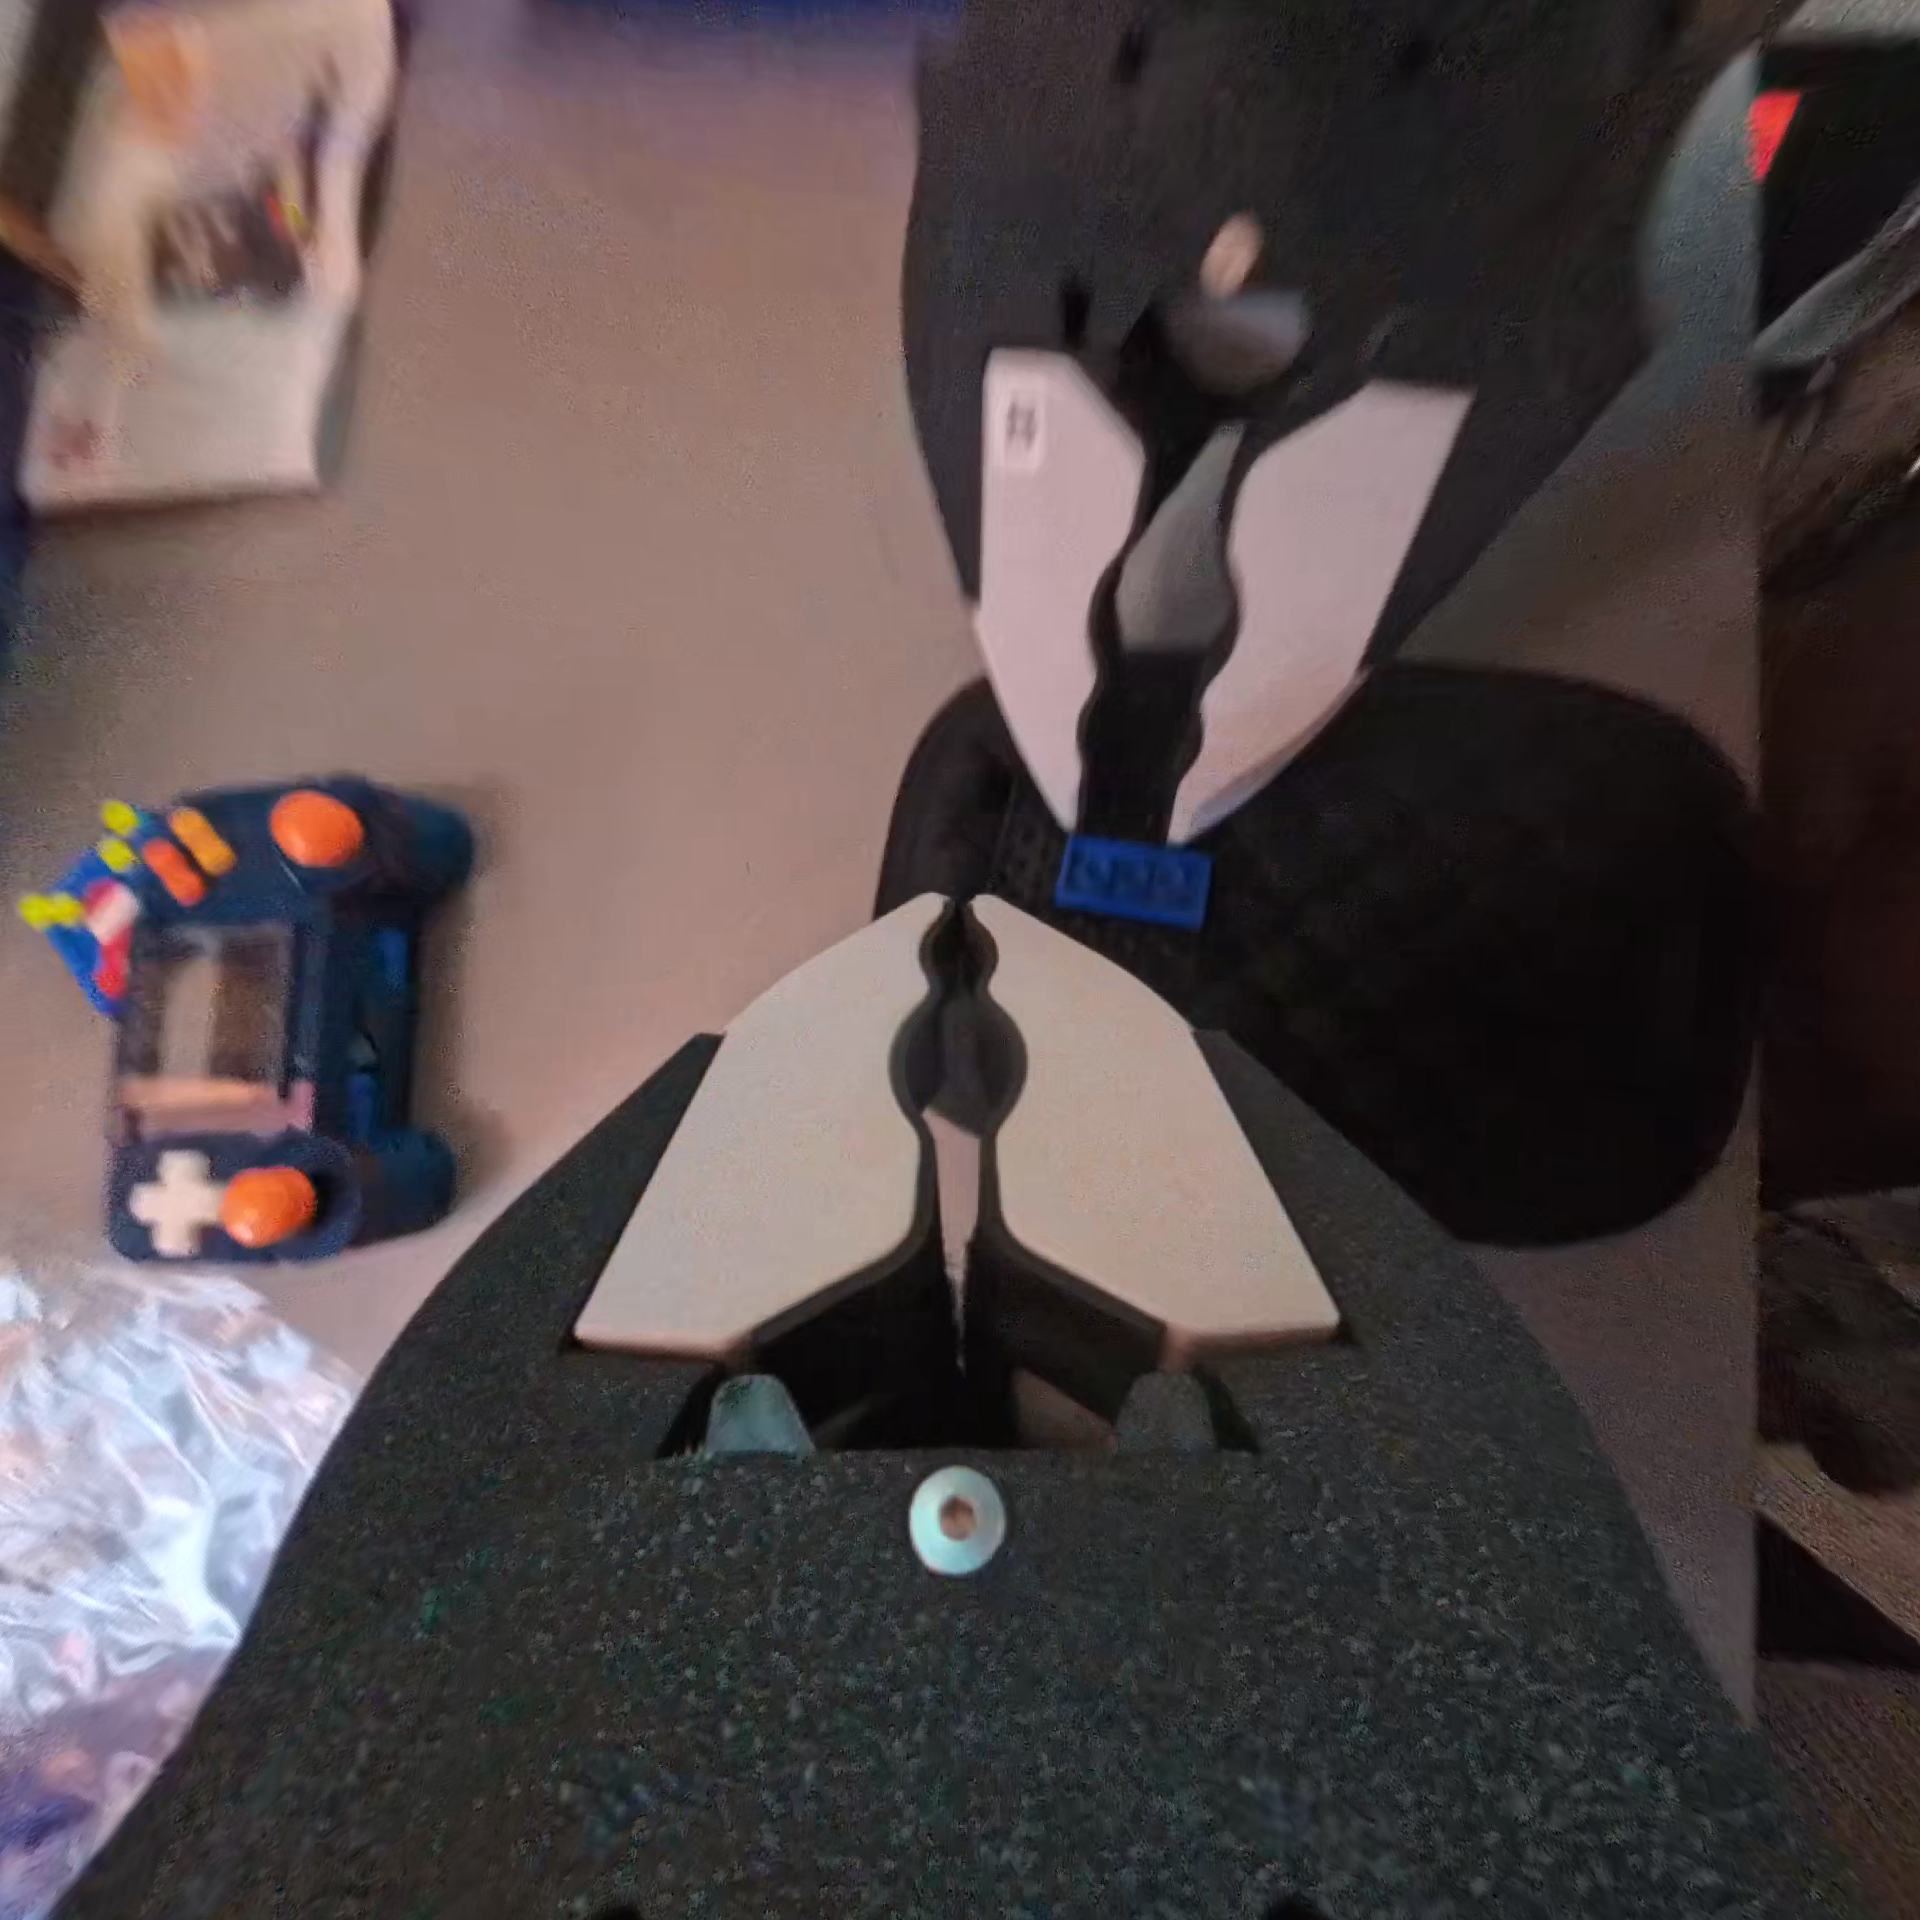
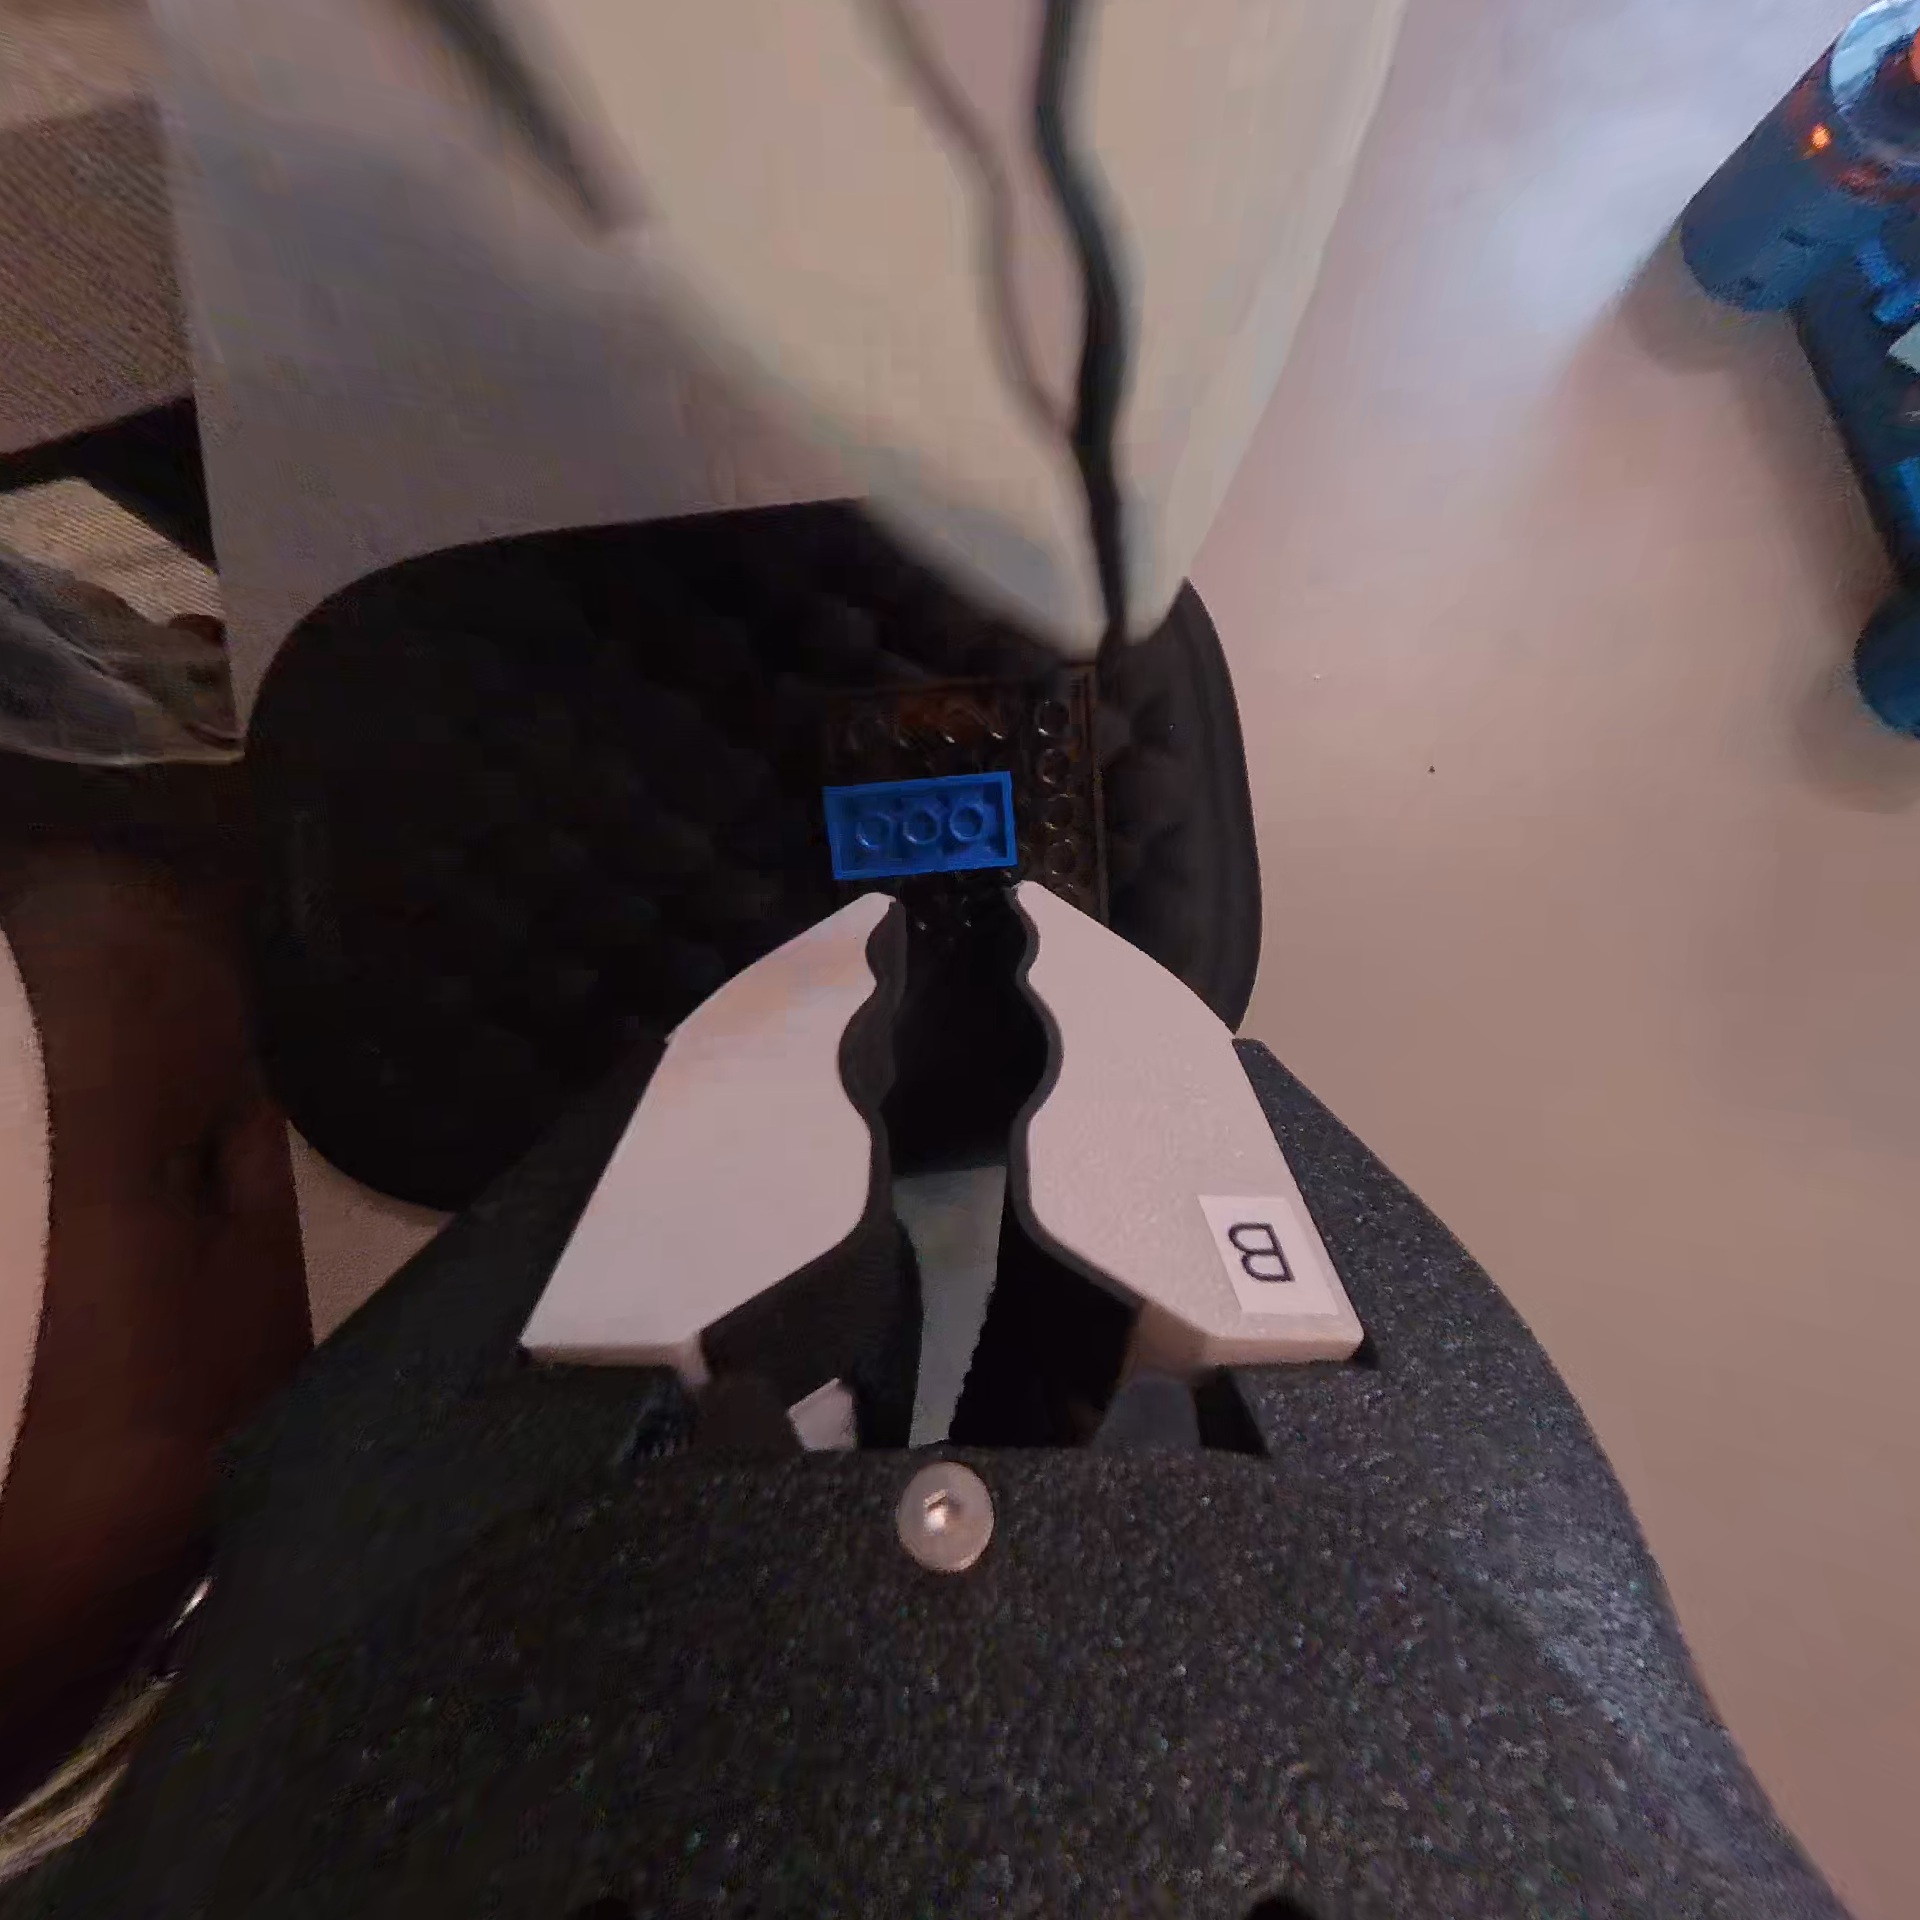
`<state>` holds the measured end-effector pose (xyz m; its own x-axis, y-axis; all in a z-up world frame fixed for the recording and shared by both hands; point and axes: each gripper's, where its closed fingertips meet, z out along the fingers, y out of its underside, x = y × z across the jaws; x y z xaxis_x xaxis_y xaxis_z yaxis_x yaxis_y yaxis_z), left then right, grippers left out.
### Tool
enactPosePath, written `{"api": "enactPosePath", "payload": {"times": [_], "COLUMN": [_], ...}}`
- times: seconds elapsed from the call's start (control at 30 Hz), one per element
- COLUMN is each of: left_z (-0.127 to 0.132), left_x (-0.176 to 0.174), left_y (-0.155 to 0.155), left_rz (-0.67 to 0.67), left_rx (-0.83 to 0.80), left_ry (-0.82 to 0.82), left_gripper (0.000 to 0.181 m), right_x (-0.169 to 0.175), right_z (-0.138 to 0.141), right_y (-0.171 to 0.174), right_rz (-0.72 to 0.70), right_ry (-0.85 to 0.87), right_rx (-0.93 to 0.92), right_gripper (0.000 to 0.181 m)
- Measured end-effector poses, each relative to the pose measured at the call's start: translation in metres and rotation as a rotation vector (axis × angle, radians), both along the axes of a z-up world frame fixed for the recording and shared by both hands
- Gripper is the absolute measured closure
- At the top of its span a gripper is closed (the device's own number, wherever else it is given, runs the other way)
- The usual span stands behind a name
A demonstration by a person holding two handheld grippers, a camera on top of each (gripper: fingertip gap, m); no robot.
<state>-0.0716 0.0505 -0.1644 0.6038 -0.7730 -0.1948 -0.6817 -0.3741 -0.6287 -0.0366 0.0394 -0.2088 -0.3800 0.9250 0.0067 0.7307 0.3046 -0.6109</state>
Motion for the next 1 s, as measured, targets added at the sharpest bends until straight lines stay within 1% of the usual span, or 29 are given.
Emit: {"api": "enactPosePath", "payload": {"times": [0.03, 0.07, 0.1, 0.13, 0.2, 0.23, 0.3, 0.4, 0.57, 0.67, 0.73, 0.83, 0.9, 1.0], "left_z": [-0.012, -0.015, -0.011, -0.01, -0.02, -0.023, -0.033, -0.041, -0.043, -0.043, -0.043, -0.042, -0.04, -0.038], "left_x": [-0.005, 0.0, 0.013, 0.022, 0.026, 0.029, 0.033, 0.033, 0.032, 0.032, 0.033, 0.035, 0.036, 0.037], "left_y": [-0.009, -0.014, -0.016, -0.017, -0.015, -0.014, -0.015, -0.014, -0.014, -0.015, -0.014, -0.014, -0.015, -0.015], "left_rz": [0.009, 0.003, -0.024, -0.038, -0.064, -0.081, -0.111, -0.15, -0.183, -0.174, -0.184, -0.137, -0.132, -0.103], "left_rx": [-0.075, -0.076, -0.033, -0.01, -0.02, -0.018, -0.08, -0.124, -0.171, -0.182, -0.155, -0.104, -0.065, -0.061], "left_ry": [-0.022, -0.072, -0.129, -0.132, -0.023, 0.001, 0.032, 0.101, 0.135, 0.138, 0.089, -0.084, -0.103, -0.125], "left_gripper": [0.179, 0.168, 0.155, 0.152, 0.147, 0.144, 0.146, 0.147, 0.148, 0.148, 0.149, 0.15, 0.151, 0.152], "right_x": [0.0, 0.0, 0.0, -0.001, -0.001, -0.001, -0.001, -0.001, -0.001, -0.001, -0.001, -0.001, 0.0, 0.0], "right_z": [0.001, 0.001, 0.001, 0.002, 0.003, 0.003, 0.003, 0.003, 0.003, 0.002, 0.001, 0.0, -0.001, -0.001], "right_y": [0.0, 0.0, 0.0, 0.0, 0.0, 0.0, 0.001, 0.001, 0.001, 0.001, 0.001, 0.0, -0.001, -0.001], "right_rz": [0.023, 0.038, 0.019, 0.027, 0.059, 0.076, 0.082, 0.097, 0.07, 0.05, 0.039, 0.002, -0.011, -0.022], "right_ry": [0.016, 0.029, 0.021, 0.019, 0.03, 0.035, 0.03, 0.015, 0.035, 0.044, 0.051, 0.064, 0.067, 0.066], "right_rx": [0.051, 0.06, 0.008, -0.024, -0.057, -0.065, -0.09, -0.064, -0.083, -0.092, -0.079, -0.078, -0.067, -0.029], "right_gripper": [0.163, 0.163, 0.163, 0.164, 0.164, 0.164, 0.167, 0.167, 0.167, 0.167, 0.166, 0.166, 0.166, 0.166]}}
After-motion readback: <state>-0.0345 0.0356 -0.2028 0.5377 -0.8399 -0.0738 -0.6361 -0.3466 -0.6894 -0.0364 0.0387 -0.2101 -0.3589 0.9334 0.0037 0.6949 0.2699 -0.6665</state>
